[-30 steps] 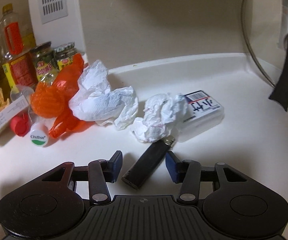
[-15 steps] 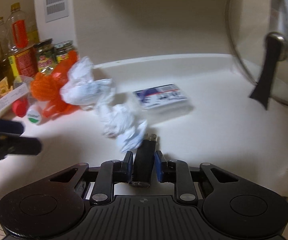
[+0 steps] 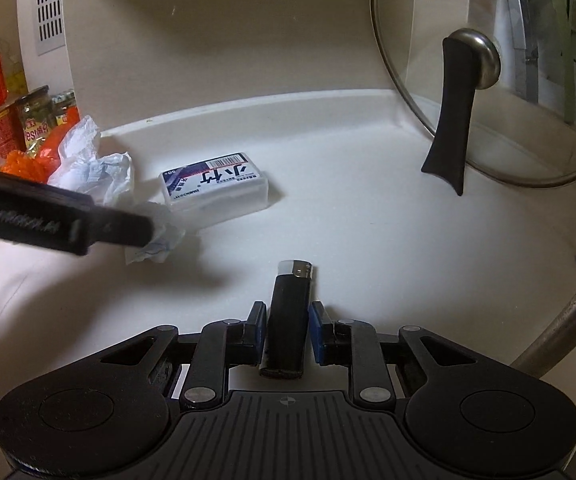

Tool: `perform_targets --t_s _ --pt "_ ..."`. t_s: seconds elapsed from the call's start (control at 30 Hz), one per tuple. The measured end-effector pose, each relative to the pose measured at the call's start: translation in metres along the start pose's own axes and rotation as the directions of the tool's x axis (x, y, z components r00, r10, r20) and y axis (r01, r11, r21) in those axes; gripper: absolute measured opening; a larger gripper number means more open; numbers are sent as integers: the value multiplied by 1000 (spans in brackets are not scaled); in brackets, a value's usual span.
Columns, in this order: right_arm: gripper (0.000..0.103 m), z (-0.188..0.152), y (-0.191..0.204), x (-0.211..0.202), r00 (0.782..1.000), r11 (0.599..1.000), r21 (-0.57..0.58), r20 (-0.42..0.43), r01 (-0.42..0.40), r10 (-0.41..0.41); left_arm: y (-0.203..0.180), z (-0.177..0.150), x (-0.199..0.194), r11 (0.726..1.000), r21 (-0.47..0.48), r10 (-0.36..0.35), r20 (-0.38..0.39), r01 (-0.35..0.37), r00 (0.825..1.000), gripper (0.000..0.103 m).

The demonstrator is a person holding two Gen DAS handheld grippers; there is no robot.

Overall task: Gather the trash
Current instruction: 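Hold the lighter in the right gripper while the left gripper grasps crumpled white tissue, then carry the tissue and lighter down over the wastebasket with both grippers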

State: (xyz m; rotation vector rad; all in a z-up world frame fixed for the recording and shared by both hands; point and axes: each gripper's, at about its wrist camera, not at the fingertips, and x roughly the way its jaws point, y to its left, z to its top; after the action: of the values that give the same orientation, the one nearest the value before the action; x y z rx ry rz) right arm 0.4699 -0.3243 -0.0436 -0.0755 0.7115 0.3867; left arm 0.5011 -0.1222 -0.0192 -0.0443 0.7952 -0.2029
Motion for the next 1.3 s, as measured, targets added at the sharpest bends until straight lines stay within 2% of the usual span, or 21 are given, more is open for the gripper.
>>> perform_targets --t_s 0.07,0.13,0.2,0.23,0.3,0.37,0.4,0.7,0.73,0.77,0.97,1.3 --pt "23 1 -1 2 1000 1000 0 3 -7 7 -2 1 8 1000 4 22 -16 -22 1000 77" --pt "23 1 -1 3 1000 1000 -5 4 -10 10 -1 0 14 1000 2 32 -32 -31 999 67" --pt "23 0 -1 4 1000 1000 -8 6 -14 15 0 -1 19 999 0 42 -44 -42 998 49" --pt "24 -1 -1 4 1000 1000 -9 8 -14 14 1 -2 20 999 5 47 -45 -47 998 49" --pt "29 0 0 4 1000 1000 -4 7 -16 16 2 -3 20 999 4 45 -44 -45 998 38" --pt "44 0 0 5 1000 1000 15 6 -21 21 3 -6 15 999 7 46 -32 -46 998 31" --pt "45 1 0 5 1000 1000 20 5 -19 19 4 -7 12 999 5 48 -27 -48 998 26" --pt "43 4 7 12 1000 999 25 20 21 -22 7 -24 -23 999 -41 31 -10 -31 999 24" --pt "35 4 8 12 999 999 20 27 28 -28 8 -27 -28 999 -45 30 -8 -30 1000 24" --pt "22 3 9 12 999 999 11 32 37 -37 8 -30 -32 998 -48 30 -6 -30 1000 24" --pt "22 0 15 2 999 999 -16 27 31 -31 11 -47 -59 996 -83 23 11 -22 1000 24" --pt "22 -10 65 -58 997 998 -36 58 -57 59 20 -89 -123 991 -130 21 46 -15 999 24"
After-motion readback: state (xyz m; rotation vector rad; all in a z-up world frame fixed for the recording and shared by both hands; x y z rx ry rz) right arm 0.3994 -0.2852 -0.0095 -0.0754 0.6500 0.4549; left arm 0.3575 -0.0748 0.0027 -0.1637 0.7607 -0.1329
